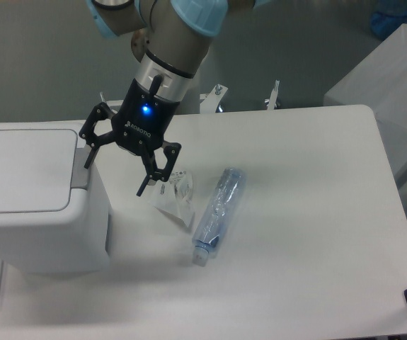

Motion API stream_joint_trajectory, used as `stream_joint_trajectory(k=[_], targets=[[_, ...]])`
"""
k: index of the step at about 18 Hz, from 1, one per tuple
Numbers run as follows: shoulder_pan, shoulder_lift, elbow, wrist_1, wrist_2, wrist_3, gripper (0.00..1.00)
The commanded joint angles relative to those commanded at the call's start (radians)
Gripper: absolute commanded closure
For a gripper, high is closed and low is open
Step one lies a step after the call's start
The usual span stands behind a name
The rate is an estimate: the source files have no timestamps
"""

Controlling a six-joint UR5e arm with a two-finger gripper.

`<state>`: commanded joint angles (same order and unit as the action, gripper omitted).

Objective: Open the trash can

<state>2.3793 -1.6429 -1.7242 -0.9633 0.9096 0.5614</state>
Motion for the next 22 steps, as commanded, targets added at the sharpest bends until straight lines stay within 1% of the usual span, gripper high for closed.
stream_joint_trajectory(k=[6,14,16,20,22], targets=[[-0.018,-0.011,0.0,0.002,0.034,0.0,0.0],[-0.02,-0.012,0.008,-0.005,0.034,-0.005,0.0],[-0.02,-0.011,0.024,-0.005,0.032,-0.005,0.0],[-0.017,-0.024,0.086,-0.005,0.035,0.002,0.0],[0.007,-0.035,0.124,-0.005,0.035,0.002,0.0]])
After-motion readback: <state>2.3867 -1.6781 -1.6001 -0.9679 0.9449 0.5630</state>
